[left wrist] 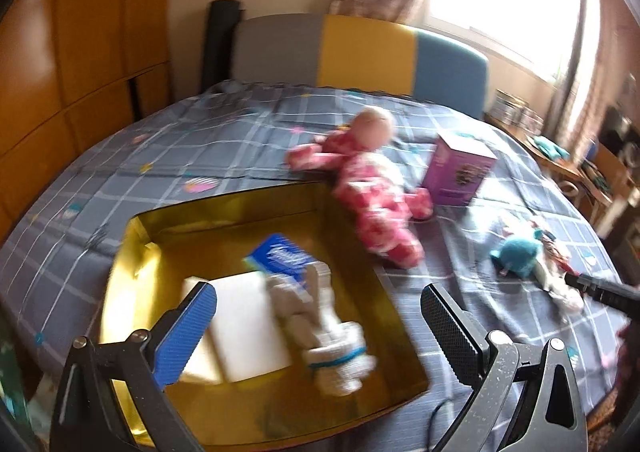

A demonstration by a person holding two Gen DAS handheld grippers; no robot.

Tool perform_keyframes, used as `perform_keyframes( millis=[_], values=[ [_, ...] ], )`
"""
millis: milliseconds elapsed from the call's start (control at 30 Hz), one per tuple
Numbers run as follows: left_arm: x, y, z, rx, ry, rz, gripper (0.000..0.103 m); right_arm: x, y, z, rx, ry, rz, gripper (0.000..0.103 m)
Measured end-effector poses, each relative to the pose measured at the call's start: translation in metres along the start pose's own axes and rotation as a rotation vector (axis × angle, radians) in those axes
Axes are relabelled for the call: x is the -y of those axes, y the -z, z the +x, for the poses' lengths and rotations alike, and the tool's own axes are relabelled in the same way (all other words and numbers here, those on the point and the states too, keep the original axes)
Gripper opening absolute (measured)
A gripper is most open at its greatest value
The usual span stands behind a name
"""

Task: Organize soft objects
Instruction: 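Reach the left tool to the teal plush toy and grasp it, then lift the teal plush toy with the left tool while the right tool grasps the clear plastic bag bundle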

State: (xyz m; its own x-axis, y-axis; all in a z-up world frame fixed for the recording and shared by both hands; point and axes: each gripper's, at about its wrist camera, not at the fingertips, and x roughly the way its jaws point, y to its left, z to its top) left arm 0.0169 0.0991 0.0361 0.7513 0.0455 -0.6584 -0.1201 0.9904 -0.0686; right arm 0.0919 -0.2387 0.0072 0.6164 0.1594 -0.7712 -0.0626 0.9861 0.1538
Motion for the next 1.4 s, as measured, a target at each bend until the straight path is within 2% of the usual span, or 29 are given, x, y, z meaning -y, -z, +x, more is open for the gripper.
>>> perform_keyframes(
  millis=[167,233,267,367,533,633,867,1000,1100,1133,1167,1233,1267,1400],
  values=[
    [0.052,-0.011,0.013,-0.020,0.079,0.109,0.103,0.096,-0.009,-0.014,0.082,0.195,0.281,0.051],
    [0.077,-0.015,0.022,-0.034,0.114,0.157,0.103,0.125,-0.006,-0.015,0.107,0.234,0.371,0.051],
    [0.089,-0.016,0.027,-0.044,0.128,0.181,0.103,0.139,-0.003,-0.015,0.118,0.241,0.425,0.051],
    [0.126,-0.019,0.044,-0.074,0.166,0.249,0.103,0.158,0.004,-0.017,0.137,0.193,0.530,0.051],
    [0.185,-0.030,0.076,-0.116,0.257,0.319,0.103,0.153,0.002,-0.014,0.138,0.142,0.513,0.051],
    [0.218,-0.036,0.096,-0.132,0.284,0.388,0.103,0.148,-0.001,-0.010,0.130,0.122,0.483,0.051],
    [0.282,-0.044,0.142,-0.149,0.304,0.525,0.103,0.148,0.001,-0.006,0.111,0.085,0.479,0.051],
    [0.309,-0.040,0.175,-0.195,0.305,0.605,0.103,0.149,0.002,-0.004,0.107,0.077,0.483,0.051],
    [0.321,-0.035,0.197,-0.258,0.344,0.633,0.102,0.149,0.001,-0.004,0.106,0.072,0.481,0.051],
    [0.325,-0.034,0.205,-0.274,0.359,0.635,0.099,0.149,0.001,-0.003,0.104,0.069,0.482,0.051],
    [0.327,-0.032,0.210,-0.280,0.361,0.637,0.092,0.148,0.001,-0.002,0.103,0.066,0.480,0.051],
    [0.329,-0.029,0.223,-0.326,0.386,0.624,0.068,0.148,0.001,-0.003,0.108,0.066,0.479,0.051],
    [0.329,-0.029,0.227,-0.345,0.404,0.610,0.052,0.148,0.001,-0.003,0.112,0.065,0.476,0.051],
    [0.317,-0.031,0.220,-0.321,0.411,0.566,0.047,0.144,0.000,-0.004,0.121,0.069,0.454,0.051]
  ],
)
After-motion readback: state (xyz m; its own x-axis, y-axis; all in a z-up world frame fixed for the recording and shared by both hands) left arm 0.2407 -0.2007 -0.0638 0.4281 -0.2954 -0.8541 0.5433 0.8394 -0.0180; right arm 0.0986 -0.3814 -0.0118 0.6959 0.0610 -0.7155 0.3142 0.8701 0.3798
